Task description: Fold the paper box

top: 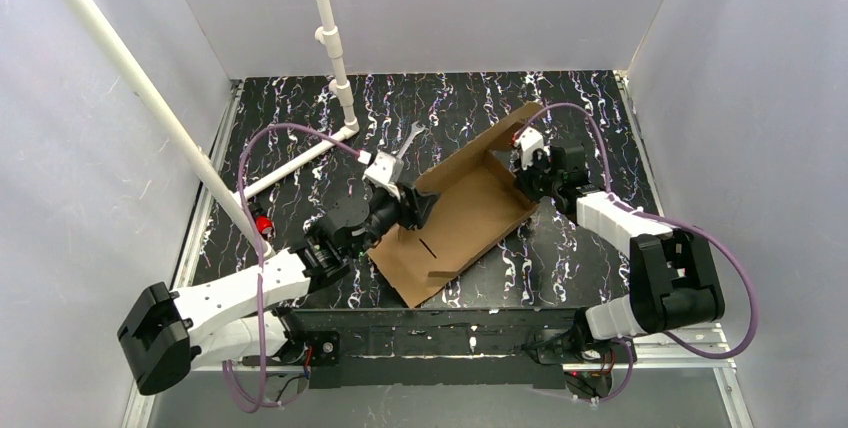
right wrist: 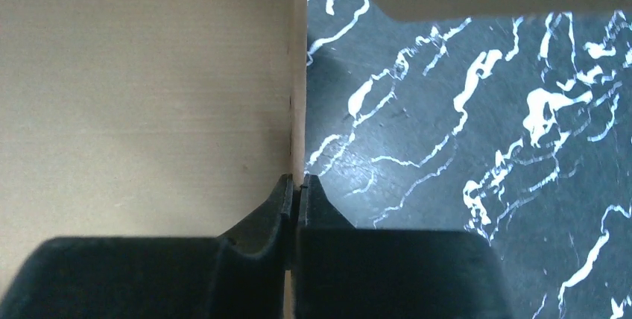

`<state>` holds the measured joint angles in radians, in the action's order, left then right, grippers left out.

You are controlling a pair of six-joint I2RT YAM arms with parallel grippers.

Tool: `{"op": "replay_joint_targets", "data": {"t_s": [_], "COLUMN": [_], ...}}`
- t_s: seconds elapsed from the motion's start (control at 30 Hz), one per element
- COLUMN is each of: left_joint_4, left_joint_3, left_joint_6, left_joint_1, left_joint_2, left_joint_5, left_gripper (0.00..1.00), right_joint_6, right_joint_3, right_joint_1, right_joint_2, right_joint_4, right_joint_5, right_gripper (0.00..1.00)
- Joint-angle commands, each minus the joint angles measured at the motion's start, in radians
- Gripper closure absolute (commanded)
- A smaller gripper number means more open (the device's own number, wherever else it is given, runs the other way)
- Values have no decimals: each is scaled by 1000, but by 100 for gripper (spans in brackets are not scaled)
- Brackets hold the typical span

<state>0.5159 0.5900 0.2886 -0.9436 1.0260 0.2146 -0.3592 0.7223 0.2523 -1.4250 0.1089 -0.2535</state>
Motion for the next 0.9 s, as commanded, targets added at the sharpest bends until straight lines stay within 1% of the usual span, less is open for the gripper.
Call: {"op": "replay_joint_targets", "data": {"t_s": [0.0, 0.07, 0.13, 0.23, 0.27, 0.3, 0.4, 0.47, 0.53, 0.63, 0.7, 0.73, 0.77, 0.87], "left_joint_4": [-24, -66, -106, -209, -247, -290, -450, -594, -706, -785, -792, -778, -743, -567], "left_joint_3": [85, 104, 106, 99, 94, 90, 72, 69, 55, -8, -63, -97, -130, -237], "left_joint_6": [34, 47, 58, 89, 104, 125, 213, 330, 411, 543, 627, 660, 687, 715], "left_joint_1": [57, 76, 93, 112, 116, 120, 124, 126, 127, 128, 127, 127, 127, 127], "left_joint_2": [25, 12, -34, -119, -148, -179, -265, -302, -326, -364, -391, -407, -420, -442], "left_joint_5": [-70, -55, -36, 15, 28, 37, 45, 65, 56, 22, -2, -15, -28, -68], "left_gripper": [44, 31, 20, 4, 2, 2, 2, 2, 2, 2, 5, 11, 20, 41], "right_joint_6": [127, 155, 183, 207, 210, 212, 211, 206, 204, 203, 203, 204, 203, 205], "right_joint_3": [-14, -11, -10, -10, -12, -13, -14, -11, -8, -6, -7, -6, -7, -11], "right_joint_1": [-61, -93, -125, -157, -164, -169, -182, -190, -197, -200, -202, -202, -202, -203], "right_joint_2": [48, 55, 63, 76, 79, 80, 73, 63, 51, 34, 30, 27, 27, 23], "right_joint_4": [31, 5, -16, -42, -48, -54, -77, -87, -95, -100, -101, -102, -102, -99], "right_joint_5": [33, 14, -10, -21, -28, -33, -50, -61, -66, -72, -77, -79, -82, -90], "right_gripper": [99, 99, 99, 99, 97, 95, 90, 88, 87, 87, 87, 87, 87, 86]}}
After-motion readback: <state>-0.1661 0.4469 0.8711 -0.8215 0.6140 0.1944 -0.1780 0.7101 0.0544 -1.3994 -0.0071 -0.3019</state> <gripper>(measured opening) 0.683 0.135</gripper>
